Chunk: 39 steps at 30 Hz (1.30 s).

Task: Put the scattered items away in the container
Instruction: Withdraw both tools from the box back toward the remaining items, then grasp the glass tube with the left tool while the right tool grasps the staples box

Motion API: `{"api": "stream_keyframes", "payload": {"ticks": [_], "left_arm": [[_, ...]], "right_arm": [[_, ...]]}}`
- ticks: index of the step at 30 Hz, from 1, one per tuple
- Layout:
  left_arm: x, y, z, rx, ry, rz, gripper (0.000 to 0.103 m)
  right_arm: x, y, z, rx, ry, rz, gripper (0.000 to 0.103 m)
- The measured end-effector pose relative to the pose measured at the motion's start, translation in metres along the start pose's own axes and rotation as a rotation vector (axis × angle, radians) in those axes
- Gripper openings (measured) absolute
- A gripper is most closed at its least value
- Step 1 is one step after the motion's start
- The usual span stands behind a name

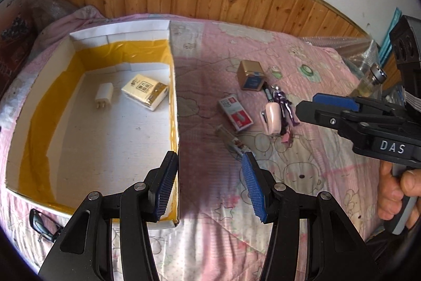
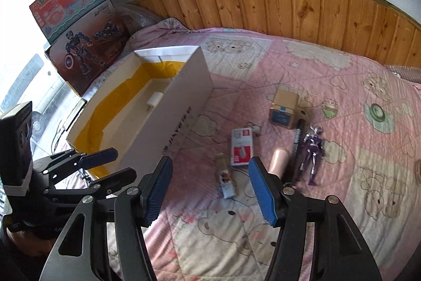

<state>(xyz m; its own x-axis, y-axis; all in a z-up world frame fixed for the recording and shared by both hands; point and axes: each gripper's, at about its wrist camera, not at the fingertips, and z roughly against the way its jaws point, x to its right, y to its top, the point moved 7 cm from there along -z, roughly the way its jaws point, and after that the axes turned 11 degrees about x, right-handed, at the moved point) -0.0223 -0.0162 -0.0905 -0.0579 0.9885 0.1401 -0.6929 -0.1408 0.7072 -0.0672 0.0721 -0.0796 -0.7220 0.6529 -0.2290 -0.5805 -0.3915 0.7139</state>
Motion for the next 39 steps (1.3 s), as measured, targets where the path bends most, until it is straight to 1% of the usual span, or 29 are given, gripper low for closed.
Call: {"api": "stream_keyframes", "payload": {"ticks": [1, 2, 3, 4, 7, 8, 9, 10, 11, 13, 14, 15, 16, 17, 19, 20, 22, 24, 25, 26, 27, 30, 31, 32, 33, 34, 36, 39], "left_arm": [[0.005, 0.000, -0.003, 0.004, 0.012, -0.017, 0.060], [0.010, 0.001, -0.006, 0.005, 0.023, -0.026, 0.060], [0.010, 0.003, -0.006, 0.021, 0.050, -0.020, 0.059], [0.011, 0.008, -0.005, 0.051, 0.077, -0.018, 0.059], [0.021, 0.019, 0.001, 0.124, 0.121, -0.058, 0.059], [0.026, 0.022, 0.002, 0.143, 0.120, -0.075, 0.060], [0.031, 0.024, 0.003, 0.154, 0.102, -0.081, 0.060], [0.035, 0.023, 0.001, 0.149, 0.083, -0.079, 0.058], [0.036, 0.020, -0.004, 0.133, 0.088, -0.074, 0.059], [0.039, 0.007, -0.021, 0.061, 0.007, -0.026, 0.059], [0.037, 0.002, -0.027, 0.037, -0.004, -0.003, 0.059], [0.036, -0.002, -0.031, 0.024, -0.007, -0.005, 0.059], [0.037, -0.006, -0.037, -0.001, -0.008, -0.029, 0.059], [0.039, -0.007, -0.038, 0.002, 0.014, -0.078, 0.059], [0.036, -0.005, -0.039, 0.023, 0.063, -0.120, 0.059], [0.032, -0.004, -0.039, 0.034, 0.092, -0.133, 0.059], [0.025, -0.004, -0.040, 0.030, 0.152, -0.140, 0.059], [0.017, -0.006, -0.038, 0.038, 0.192, -0.131, 0.059], [0.019, -0.006, -0.035, 0.045, 0.178, -0.114, 0.059], [0.022, -0.007, -0.032, 0.059, 0.139, -0.090, 0.059], [0.026, -0.006, -0.027, 0.078, 0.099, -0.069, 0.059], [0.044, -0.007, -0.017, 0.136, 0.025, -0.065, 0.059], [0.051, -0.009, -0.017, 0.133, 0.003, -0.073, 0.059], [0.055, -0.014, -0.022, 0.108, -0.022, -0.075, 0.059], [0.056, -0.019, -0.028, 0.077, -0.037, -0.060, 0.059], [0.055, -0.024, -0.036, 0.044, -0.047, -0.031, 0.059], [0.047, -0.033, -0.055, -0.031, -0.057, 0.051, 0.059], [0.036, -0.041, -0.089, -0.130, -0.041, 0.171, 0.059]], "right_arm": [[0.008, -0.004, -0.002, -0.009, -0.012, -0.002, 0.054], [0.015, -0.006, -0.006, -0.017, -0.024, -0.006, 0.051], [0.022, -0.009, -0.011, -0.027, -0.036, -0.012, 0.049], [0.027, -0.011, -0.016, -0.037, -0.042, -0.017, 0.048], [0.028, -0.007, -0.033, -0.049, -0.037, -0.011, 0.048], [0.025, -0.004, -0.039, -0.050, -0.037, 0.003, 0.048], [0.022, -0.001, -0.046, -0.049, -0.042, 0.019, 0.048], [0.020, 0.001, -0.053, -0.048, -0.051, 0.033, 0.048], [0.019, 0.002, -0.062, -0.056, -0.055, 0.043, 0.047], [0.026, -0.001, -0.081, -0.084, -0.086, 0.050, 0.047], [0.030, -0.005, -0.090, -0.101, -0.086, 0.045, 0.047], [0.036, -0.010, -0.099, -0.124, -0.086, 0.037, 0.047], [0.043, -0.016, -0.106, -0.145, -0.097, 0.026, 0.047], [0.049, -0.023, -0.112, -0.164, -0.096, 0.019, 0.047], [0.057, -0.029, -0.117, -0.176, -0.085, 0.001, 0.047], [0.060, -0.031, -0.119, -0.179, -0.082, -0.006, 0.047], [0.060, -0.030, -0.122, -0.167, -0.065, -0.025, 0.047], [0.054, -0.027, -0.126, -0.158, -0.038, -0.040, 0.049], [0.051, -0.025, -0.129, -0.151, -0.029, -0.039, 0.054], [0.047, -0.025, -0.131, -0.147, -0.025, -0.030, 0.060], [0.043, -0.026, -0.135, -0.149, -0.022, -0.015, 0.062], [0.038, -0.035, -0.152, -0.185, -0.039, 0.038, 0.062], [0.038, -0.038, -0.155, -0.189, -0.060, 0.068, 0.062], [0.039, -0.040, -0.157, -0.192, -0.094, 0.111, 0.058], [0.039, -0.042, -0.159, -0.205, -0.121, 0.148, 0.051], [0.042, -0.044, -0.159, -0.216, -0.152, 0.172, 0.039], [0.051, -0.043, -0.156, -0.225, -0.159, 0.145, 0.039], [0.068, -0.036, -0.147, -0.223, -0.131, 0.034, 0.039]]}}
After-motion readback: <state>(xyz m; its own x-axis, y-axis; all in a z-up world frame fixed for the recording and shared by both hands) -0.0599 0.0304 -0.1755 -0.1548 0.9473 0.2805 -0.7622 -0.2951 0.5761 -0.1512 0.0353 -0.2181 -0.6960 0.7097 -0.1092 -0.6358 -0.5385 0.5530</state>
